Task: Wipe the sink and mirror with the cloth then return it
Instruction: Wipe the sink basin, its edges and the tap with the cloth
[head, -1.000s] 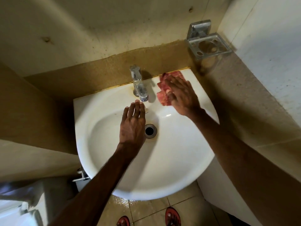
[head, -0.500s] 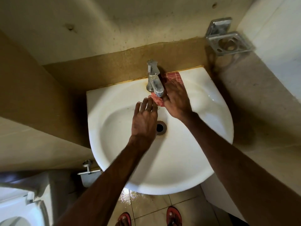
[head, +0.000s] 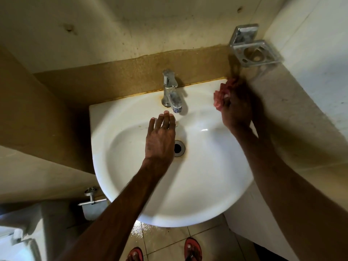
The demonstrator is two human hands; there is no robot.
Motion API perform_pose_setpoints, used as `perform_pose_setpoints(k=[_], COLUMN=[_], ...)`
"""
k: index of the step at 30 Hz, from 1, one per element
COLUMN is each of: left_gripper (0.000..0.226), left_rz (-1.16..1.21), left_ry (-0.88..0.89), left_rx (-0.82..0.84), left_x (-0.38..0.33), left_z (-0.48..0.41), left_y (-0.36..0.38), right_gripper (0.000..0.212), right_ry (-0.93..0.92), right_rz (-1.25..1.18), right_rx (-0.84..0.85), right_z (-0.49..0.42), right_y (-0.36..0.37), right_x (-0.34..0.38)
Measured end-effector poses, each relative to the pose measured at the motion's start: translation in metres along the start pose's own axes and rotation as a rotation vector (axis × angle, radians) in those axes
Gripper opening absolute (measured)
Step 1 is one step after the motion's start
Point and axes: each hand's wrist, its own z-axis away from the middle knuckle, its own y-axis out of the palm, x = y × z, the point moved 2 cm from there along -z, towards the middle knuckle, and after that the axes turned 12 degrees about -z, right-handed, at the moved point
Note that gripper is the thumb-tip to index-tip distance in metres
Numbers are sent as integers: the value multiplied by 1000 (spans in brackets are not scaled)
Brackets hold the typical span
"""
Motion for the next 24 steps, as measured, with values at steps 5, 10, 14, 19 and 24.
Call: perform_pose_setpoints(k=[5,10,14,19,24], left_gripper=[84,91,91,93,72], left_rz=[-32,-68,-75,-7,259], left_ry=[2,27,69,122,42], left_rx=[-18,45,43,33,-64], left_x=[-2,2,10,19,42], left_z=[1,0,-1,-3,-4], left_y=[1,-6,-9,-10,-22], right_gripper=[48,51,45,47,44], right_ry=[-173,-267,-356,-149,54], right_rz=[-195,-337,-227,-84,-325], right_rx=[162,302,203,35,-48], right_z=[25,52,51,58,79], right_y=[26,38,15,2,33], right_x=[61,98,67,25,75])
